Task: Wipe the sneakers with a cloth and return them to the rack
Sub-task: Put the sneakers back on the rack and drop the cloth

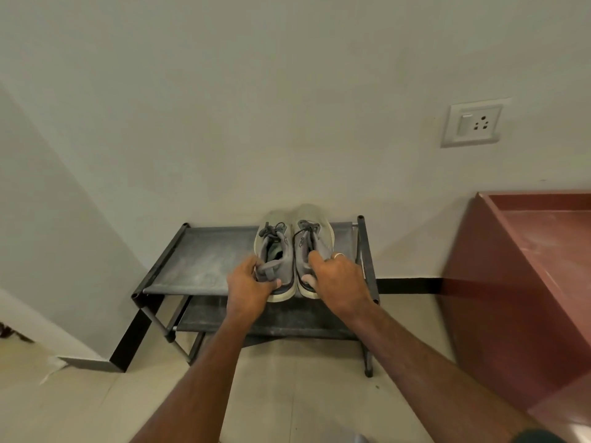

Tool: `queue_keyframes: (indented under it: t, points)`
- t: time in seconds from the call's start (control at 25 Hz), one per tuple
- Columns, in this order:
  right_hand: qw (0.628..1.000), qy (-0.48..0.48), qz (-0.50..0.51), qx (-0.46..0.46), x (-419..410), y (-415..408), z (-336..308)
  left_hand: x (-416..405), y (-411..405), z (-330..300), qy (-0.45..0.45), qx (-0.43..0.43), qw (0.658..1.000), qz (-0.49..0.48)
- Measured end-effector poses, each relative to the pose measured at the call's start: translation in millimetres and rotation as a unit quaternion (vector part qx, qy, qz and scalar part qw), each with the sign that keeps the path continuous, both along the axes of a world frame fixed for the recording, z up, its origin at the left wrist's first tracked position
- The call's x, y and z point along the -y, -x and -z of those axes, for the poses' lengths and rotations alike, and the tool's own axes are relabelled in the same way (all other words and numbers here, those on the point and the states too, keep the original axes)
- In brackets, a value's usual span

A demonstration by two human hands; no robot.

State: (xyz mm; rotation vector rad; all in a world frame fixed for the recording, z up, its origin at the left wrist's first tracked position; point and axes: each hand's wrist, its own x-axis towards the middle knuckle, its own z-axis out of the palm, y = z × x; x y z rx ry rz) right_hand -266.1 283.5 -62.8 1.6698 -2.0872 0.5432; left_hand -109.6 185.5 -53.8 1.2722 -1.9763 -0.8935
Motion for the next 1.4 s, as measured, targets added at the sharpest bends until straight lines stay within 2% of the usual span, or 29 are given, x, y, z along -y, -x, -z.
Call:
queue_keyframes:
  t: [0.12,0.2,0.36,0.44,0.6,0.8,0.92,1.04,1.24,1.4]
  points:
    - [0.995,-0.045,-0.024,0.087,-4,4,-8,-8,-3,-10,-0.008,0.024,0.999,0.025]
    - [0.990,-0.066,-0.039,0.120,-14,11,-18,-16,0,-26,0.026,0.047,0.996,0.071]
    - [0.991,-0.088,-0.038,0.097,-56,42,-32,-45,27,-56,0.153,0.085,0.977,0.119]
    - [0.988,-0.121,-0.001,0.096,-82,66,-36,-67,55,-63,0.171,0.070,0.976,0.116]
    - [0.979,-0.131,0.094,0.123,-154,126,-38,-120,135,-64,0.151,0.012,0.973,0.176]
    - [0.943,-0.108,0.239,0.204,-285,212,-37,-210,238,-64,0.109,-0.006,0.947,0.301]
    - [0.912,-0.070,0.332,0.230,-378,259,-33,-275,292,-58,0.104,-0.015,0.924,0.369]
    - [0.872,-0.072,0.405,0.265,-447,299,-27,-325,333,-42,0.064,-0.015,0.906,0.417]
    - [0.842,-0.078,0.418,0.333,-474,331,-8,-356,373,-13,0.048,0.005,0.901,0.432]
    - [0.863,-0.110,0.422,0.254,-465,329,4,-362,390,-3,0.044,0.008,0.906,0.421]
